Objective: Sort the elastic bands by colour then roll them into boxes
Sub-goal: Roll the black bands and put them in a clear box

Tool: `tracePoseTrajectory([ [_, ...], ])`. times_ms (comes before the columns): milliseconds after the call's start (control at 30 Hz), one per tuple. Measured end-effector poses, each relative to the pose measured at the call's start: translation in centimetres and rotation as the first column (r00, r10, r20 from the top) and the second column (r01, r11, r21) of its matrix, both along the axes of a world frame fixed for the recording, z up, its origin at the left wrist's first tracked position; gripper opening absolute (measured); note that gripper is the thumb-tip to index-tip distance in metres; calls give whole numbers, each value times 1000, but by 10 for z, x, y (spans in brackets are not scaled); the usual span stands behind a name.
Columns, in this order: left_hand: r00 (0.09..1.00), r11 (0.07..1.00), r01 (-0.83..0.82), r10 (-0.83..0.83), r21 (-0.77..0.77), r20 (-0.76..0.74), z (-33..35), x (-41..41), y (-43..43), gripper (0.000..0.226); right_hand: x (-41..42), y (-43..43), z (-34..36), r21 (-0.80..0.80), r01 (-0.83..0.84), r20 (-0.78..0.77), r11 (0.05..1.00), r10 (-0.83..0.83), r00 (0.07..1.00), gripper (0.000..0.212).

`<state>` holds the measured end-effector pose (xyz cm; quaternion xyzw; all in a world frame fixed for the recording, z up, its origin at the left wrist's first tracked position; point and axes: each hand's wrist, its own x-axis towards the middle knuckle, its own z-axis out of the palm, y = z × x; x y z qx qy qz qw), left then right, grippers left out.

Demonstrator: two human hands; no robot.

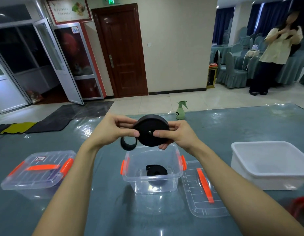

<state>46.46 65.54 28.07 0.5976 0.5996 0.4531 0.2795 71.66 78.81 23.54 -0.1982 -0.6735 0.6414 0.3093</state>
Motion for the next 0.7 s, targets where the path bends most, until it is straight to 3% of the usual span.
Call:
tracePoseTrajectory([
  [167, 997, 998, -37, 33, 53, 70, -16, 9, 4, 67, -5, -2, -19, -117, -10, -71, 993, 2, 997, 43],
  [300, 996, 998, -37, 33, -53, -83, -8, 11, 3, 59, -3, -1, -36, -147, -138, -6, 979, 138, 990, 57],
  [367, 976, 994, -65, 44, -92, -213, -3, 14, 4, 50, -1, 1, -33, -61, -170, 115, 984, 176, 978, 58],
  [467, 910, 988, -70, 8, -135, -415, 3, 18, 8, 40, 1, 4, -21, 152, -118, 311, 981, 66, 948, 64],
  [567, 816, 983, -73, -40, -171, -576, 9, 25, 14, 34, -2, 4, -11, 324, -155, 375, 933, 24, 927, 42],
  [700, 729, 972, -59, -114, -227, -675, 22, 29, 19, 30, -6, 0, -6, 348, -186, 413, 919, 28, 910, 34],
])
